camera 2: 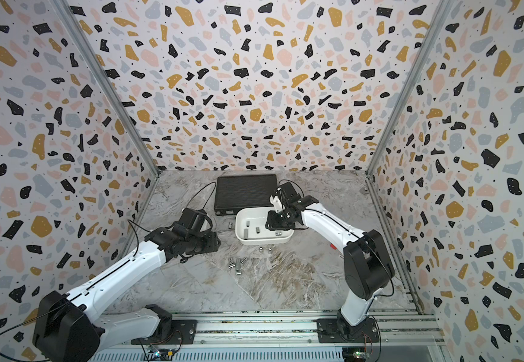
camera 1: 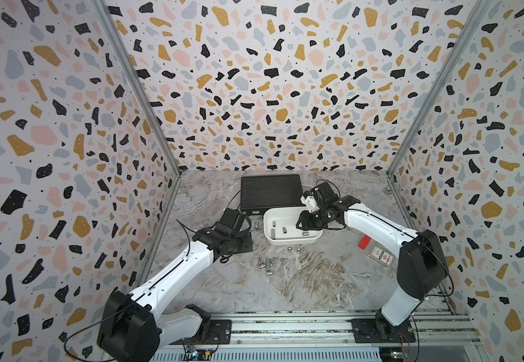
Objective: Put the socket on the desktop into the storage box
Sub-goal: Pick up the socket head at the center of the board.
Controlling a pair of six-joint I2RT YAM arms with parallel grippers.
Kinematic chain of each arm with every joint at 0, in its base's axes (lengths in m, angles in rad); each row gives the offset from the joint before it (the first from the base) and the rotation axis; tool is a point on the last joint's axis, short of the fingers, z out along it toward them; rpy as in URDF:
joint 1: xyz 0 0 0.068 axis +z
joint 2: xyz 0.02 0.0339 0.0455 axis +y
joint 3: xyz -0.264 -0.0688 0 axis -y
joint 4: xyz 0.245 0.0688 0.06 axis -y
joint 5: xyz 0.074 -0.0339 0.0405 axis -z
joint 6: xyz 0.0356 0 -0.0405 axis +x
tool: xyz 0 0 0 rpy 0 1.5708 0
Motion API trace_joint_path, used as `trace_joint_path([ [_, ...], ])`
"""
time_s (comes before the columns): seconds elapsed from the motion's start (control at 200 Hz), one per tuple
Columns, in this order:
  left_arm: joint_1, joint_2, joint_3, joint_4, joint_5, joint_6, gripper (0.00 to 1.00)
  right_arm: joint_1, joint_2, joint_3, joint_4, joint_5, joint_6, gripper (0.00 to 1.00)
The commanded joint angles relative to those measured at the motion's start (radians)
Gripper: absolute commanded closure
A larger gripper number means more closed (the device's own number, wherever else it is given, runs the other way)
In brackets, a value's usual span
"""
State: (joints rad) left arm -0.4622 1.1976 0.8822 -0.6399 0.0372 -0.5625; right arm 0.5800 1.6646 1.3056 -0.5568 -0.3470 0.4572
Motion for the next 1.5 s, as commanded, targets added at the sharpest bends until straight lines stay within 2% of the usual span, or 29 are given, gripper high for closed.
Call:
trace_joint_path([
  [0.0,0.02,0.009,0.041,-0.05,-0.029,0.003,0.44,0.019,-0.12,-0.076,0.113,-0.049,-0.057,0.62],
  [0.225,0.071,0.023,0.041,-0.082,-0.03,0.015,0.44,0.052,-0.305,-0.26,0.252,-0.109,-0.115,0.62],
  [0.501,0.156,0.047,0.021,-0.079,-0.011,0.029,0.44,0.148,-0.429,-0.355,0.349,-0.115,-0.222,0.61],
  [0.671,0.203,0.074,0.007,-0.067,-0.003,0.044,0.44,0.207,-0.413,-0.333,0.324,-0.086,-0.268,0.61],
  [0.921,0.235,0.158,0.002,-0.036,0.012,0.061,0.46,0.253,-0.368,-0.307,0.322,-0.073,-0.262,0.6],
  [1.121,0.252,0.24,0.019,-0.037,0.03,0.058,0.48,0.271,-0.348,-0.299,0.317,-0.066,-0.256,0.6],
  [1.497,0.255,0.339,0.05,-0.033,-0.004,0.04,0.53,0.277,-0.333,-0.3,0.328,-0.063,-0.25,0.61],
])
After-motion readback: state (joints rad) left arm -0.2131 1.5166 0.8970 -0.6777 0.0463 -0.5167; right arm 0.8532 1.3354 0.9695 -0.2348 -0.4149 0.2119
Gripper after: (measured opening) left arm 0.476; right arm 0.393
